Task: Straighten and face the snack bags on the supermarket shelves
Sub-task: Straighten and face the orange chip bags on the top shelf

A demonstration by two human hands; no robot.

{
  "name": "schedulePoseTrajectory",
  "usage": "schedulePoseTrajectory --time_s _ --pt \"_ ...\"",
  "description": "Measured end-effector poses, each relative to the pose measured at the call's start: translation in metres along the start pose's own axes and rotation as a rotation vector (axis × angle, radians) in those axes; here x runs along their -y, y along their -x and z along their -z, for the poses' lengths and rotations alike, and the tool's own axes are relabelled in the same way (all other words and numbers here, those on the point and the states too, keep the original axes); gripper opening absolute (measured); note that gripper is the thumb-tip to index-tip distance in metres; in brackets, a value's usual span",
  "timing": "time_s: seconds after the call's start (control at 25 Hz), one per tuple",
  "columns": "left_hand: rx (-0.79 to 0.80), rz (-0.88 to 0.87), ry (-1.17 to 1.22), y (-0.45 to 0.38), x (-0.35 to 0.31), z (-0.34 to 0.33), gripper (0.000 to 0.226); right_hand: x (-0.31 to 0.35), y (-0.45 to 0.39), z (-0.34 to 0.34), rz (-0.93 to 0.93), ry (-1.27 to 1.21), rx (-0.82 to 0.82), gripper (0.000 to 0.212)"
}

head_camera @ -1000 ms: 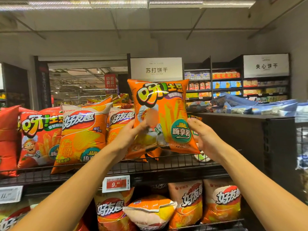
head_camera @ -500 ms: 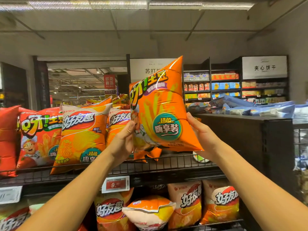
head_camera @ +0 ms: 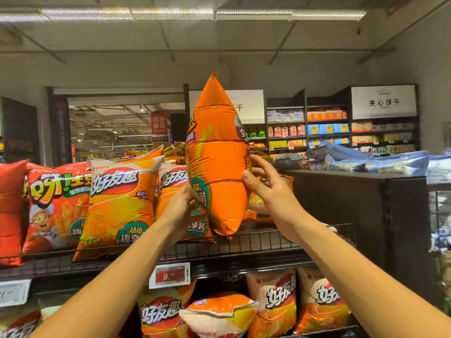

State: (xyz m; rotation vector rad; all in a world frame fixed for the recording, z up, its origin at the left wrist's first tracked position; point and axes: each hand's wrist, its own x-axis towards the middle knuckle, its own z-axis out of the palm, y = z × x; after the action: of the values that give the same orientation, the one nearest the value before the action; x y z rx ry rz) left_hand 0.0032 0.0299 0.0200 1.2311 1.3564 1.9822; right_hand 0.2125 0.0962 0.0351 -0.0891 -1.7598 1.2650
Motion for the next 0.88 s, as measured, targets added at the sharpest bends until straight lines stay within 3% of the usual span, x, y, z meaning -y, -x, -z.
schedulePoseTrajectory --time_s 0.24,0.4,0.52,0.64,0.88 --pt "0.004 -0.012 0.018 0.0 0.0 0.006 0.027 -0.004 -0.005 0.002 -0.027 -0.06 0.013 0.049" --pt "0.066 -0.055 0.127 0.005 -0.002 0.019 0.026 -0.02 -0.013 0.02 -0.171 -0.241 0.082 0.064" --pt "0.16 -0.017 0.14 0.009 0.0 0.023 0.043 -0.032 -0.016 0.03 -0.233 -0.319 0.123 0.069" --pt "0.22 -0.004 0.137 0.013 -0.001 0.025 0.05 -0.041 -0.019 0.034 -0.247 -0.346 0.128 0.06" --pt "0.073 -0.057 -0.007 0.012 -0.004 0.028 0.056 -0.043 -0.028 0.034 -0.169 -0.103 -0.026 0.037"
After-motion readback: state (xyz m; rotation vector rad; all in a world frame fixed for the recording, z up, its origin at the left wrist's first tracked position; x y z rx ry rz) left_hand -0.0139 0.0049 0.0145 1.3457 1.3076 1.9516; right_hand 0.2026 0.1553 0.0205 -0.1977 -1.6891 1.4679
